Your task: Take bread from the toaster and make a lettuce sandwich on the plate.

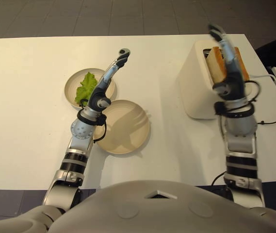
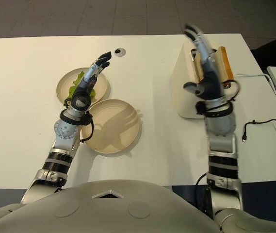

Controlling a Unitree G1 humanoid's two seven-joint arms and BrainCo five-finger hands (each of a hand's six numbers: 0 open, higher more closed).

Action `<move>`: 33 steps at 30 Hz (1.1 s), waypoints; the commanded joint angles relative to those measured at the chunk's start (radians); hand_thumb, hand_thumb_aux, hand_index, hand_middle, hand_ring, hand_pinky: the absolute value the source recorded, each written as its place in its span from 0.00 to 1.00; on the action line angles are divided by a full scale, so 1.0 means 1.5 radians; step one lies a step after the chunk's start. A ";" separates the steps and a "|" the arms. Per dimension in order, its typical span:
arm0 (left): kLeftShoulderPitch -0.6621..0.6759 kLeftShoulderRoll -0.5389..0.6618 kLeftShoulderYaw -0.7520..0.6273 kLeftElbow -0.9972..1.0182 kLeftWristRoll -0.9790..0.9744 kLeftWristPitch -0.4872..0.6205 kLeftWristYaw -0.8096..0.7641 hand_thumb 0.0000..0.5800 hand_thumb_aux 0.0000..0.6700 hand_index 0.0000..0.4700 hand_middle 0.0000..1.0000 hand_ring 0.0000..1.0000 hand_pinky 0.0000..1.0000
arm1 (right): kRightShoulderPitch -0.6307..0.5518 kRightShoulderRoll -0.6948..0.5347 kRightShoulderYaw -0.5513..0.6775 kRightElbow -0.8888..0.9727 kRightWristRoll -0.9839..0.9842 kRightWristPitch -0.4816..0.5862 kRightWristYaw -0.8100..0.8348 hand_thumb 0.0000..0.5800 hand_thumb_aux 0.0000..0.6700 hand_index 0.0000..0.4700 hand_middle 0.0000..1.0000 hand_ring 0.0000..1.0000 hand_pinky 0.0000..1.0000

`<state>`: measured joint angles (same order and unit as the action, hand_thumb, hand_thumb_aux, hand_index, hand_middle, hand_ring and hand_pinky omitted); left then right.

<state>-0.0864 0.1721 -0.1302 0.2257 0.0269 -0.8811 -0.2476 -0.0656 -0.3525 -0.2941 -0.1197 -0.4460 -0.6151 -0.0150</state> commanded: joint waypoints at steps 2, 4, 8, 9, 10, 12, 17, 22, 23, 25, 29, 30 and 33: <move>-0.010 -0.004 -0.001 0.013 0.008 -0.001 0.002 0.00 0.00 0.00 0.00 0.00 0.00 | -0.008 -0.087 -0.064 0.063 -0.116 0.115 -0.067 0.00 0.00 0.00 0.00 0.00 0.00; -0.012 -0.004 -0.003 0.016 0.007 -0.002 0.001 0.00 0.00 0.00 0.00 0.00 0.00 | 0.001 -0.122 -0.063 0.101 -0.139 0.158 -0.067 0.00 0.00 0.00 0.00 0.00 0.00; -0.014 -0.004 -0.003 0.022 0.004 -0.004 -0.002 0.00 0.00 0.00 0.00 0.00 0.00 | 0.019 -0.171 -0.053 0.171 -0.127 0.219 -0.042 0.00 0.00 0.00 0.00 0.00 0.00; -0.014 -0.004 -0.003 0.023 0.003 -0.005 -0.002 0.00 0.00 0.00 0.00 0.00 0.00 | 0.024 -0.177 -0.046 0.184 -0.123 0.226 -0.038 0.00 0.00 0.00 0.00 0.00 0.00; -0.013 -0.004 -0.003 0.024 0.003 -0.006 -0.002 0.00 0.00 0.00 0.00 0.00 0.00 | 0.028 -0.180 -0.037 0.195 -0.123 0.234 -0.036 0.00 0.00 0.00 0.00 0.00 0.00; -0.013 -0.004 -0.003 0.025 0.003 -0.007 -0.003 0.00 0.00 0.00 0.00 0.00 0.00 | 0.038 -0.182 -0.017 0.209 -0.119 0.241 -0.035 0.00 0.00 0.00 0.00 0.00 0.00; -0.007 0.001 -0.003 0.018 0.001 -0.006 -0.007 0.00 0.00 0.00 0.00 0.00 0.00 | 0.082 -0.170 0.038 0.164 -0.102 0.239 -0.012 0.00 0.00 0.00 0.00 0.00 0.00; -0.006 0.001 -0.004 0.016 0.001 -0.005 -0.006 0.00 0.00 0.00 0.00 0.00 0.00 | 0.118 -0.165 0.067 0.113 -0.081 0.236 -0.006 0.00 0.00 0.00 0.00 0.00 0.00; -0.006 0.000 -0.004 0.017 0.001 -0.006 -0.006 0.00 0.00 0.00 0.00 0.00 0.00 | 0.121 -0.166 0.068 0.111 -0.079 0.235 -0.011 0.00 0.00 0.00 0.00 0.00 0.00; -0.005 0.000 -0.005 0.018 0.001 -0.006 -0.005 0.00 0.00 0.00 0.00 0.00 0.00 | 0.124 -0.169 0.069 0.110 -0.076 0.234 -0.022 0.00 0.00 0.00 0.00 0.00 0.00; -0.008 -0.002 -0.004 0.021 0.004 -0.006 -0.003 0.00 0.00 0.00 0.00 0.00 0.00 | 0.114 -0.175 0.069 0.132 -0.074 0.233 -0.050 0.58 0.35 0.35 0.00 0.00 0.00; -0.007 -0.002 -0.005 0.022 0.004 -0.006 -0.003 0.00 0.00 0.00 0.00 0.00 0.00 | 0.110 -0.176 0.068 0.137 -0.074 0.233 -0.059 0.80 0.55 0.55 0.00 0.00 0.00; -0.006 -0.003 -0.006 0.024 0.004 -0.008 -0.004 0.00 0.00 0.00 0.00 0.00 0.00 | 0.102 -0.178 0.062 0.143 -0.070 0.226 -0.081 1.00 1.00 1.00 0.02 0.02 0.02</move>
<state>-0.0998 0.1722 -0.1334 0.2525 0.0262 -0.8962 -0.2505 0.0844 -0.6150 -0.2078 0.0614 -0.5473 -0.2869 -0.1415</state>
